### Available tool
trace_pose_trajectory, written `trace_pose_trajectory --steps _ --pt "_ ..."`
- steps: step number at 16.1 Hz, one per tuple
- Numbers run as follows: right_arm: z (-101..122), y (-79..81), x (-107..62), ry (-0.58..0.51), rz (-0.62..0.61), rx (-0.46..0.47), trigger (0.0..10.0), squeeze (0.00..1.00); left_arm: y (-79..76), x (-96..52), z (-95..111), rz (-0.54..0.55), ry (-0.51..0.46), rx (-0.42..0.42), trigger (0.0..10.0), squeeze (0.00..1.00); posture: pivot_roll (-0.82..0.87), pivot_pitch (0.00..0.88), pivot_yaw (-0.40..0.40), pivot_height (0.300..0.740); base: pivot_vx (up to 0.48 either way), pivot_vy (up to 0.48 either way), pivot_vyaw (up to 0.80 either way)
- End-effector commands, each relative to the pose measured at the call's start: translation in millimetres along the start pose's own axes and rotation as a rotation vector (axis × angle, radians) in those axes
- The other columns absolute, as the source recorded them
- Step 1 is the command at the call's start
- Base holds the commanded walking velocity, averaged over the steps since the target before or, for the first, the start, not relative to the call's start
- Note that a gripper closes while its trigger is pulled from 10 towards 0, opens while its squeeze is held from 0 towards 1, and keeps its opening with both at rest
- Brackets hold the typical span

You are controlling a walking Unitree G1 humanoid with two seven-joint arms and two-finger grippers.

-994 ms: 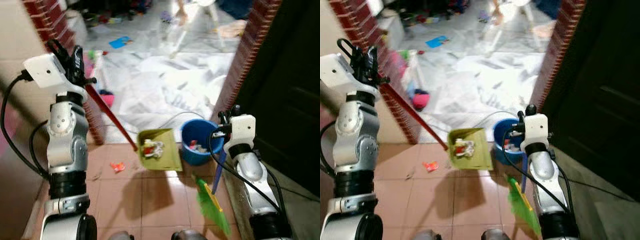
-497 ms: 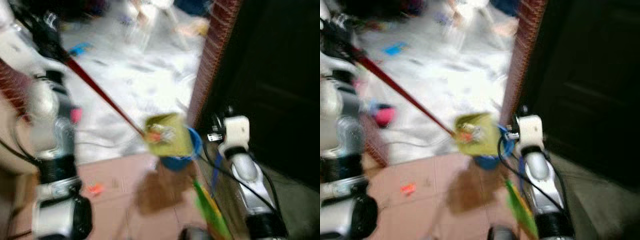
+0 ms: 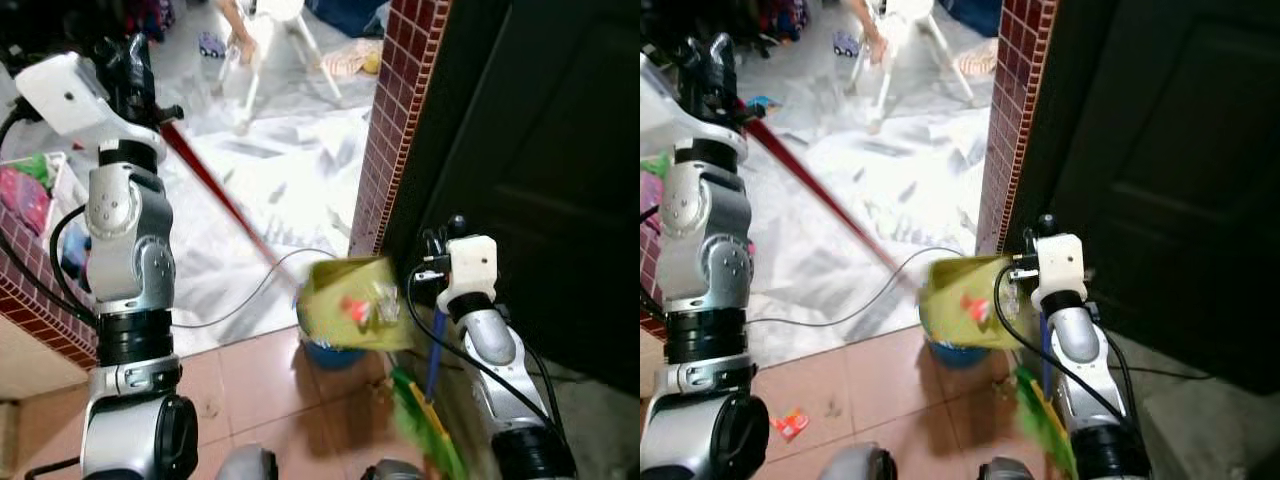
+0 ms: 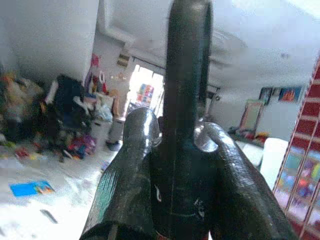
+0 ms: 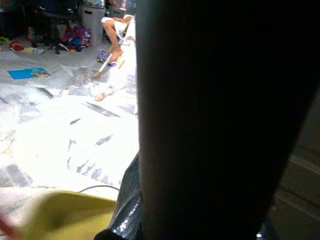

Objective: Sweep floor

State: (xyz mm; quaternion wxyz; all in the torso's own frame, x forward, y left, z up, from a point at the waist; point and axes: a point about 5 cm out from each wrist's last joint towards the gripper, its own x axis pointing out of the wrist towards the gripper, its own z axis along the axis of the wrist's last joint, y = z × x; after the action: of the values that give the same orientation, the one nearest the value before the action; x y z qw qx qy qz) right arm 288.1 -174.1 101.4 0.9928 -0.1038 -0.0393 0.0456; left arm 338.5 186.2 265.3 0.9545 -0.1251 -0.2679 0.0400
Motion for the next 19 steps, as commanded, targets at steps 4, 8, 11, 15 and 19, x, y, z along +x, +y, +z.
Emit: trace_pose_trajectory --steps 4,8,11,15,19 --pt "1 -2.4 -1.3 -0.009 -0.006 0.000 10.0 0.00 -5.3 4.1 15 -0.004 -0.089 0.041 10.0 0.00 -0.08 0.000 0.050 0.740 0.000 0.000 0.00" --pt "0 -2.7 -2.1 -0.004 -0.007 -0.002 10.0 0.00 -11.2 2.6 10 -0.006 -0.091 0.083 10.0 0.00 -0.08 0.000 0.050 0.740 0.000 0.000 0.00" --pt "-1 -2.5 -3.6 0.000 -0.007 -0.002 10.0 0.00 -15.6 1.4 8 -0.002 -0.109 0.140 10.0 0.00 -0.09 0.000 0.055 0.740 0.000 0.000 0.00" --pt "0 -2.7 -4.3 -0.001 -0.007 -0.003 10.0 0.00 -33.0 4.2 4 0.021 -0.156 0.197 10.0 0.00 -0.10 0.000 0.057 0.740 0.000 0.000 0.00" --pt "0 -0.2 -8.3 0.001 -0.012 0.000 10.0 0.00 -61.2 17.7 9 0.011 -0.255 0.239 10.0 0.00 -0.13 0.000 0.072 0.740 0.000 0.000 0.00"
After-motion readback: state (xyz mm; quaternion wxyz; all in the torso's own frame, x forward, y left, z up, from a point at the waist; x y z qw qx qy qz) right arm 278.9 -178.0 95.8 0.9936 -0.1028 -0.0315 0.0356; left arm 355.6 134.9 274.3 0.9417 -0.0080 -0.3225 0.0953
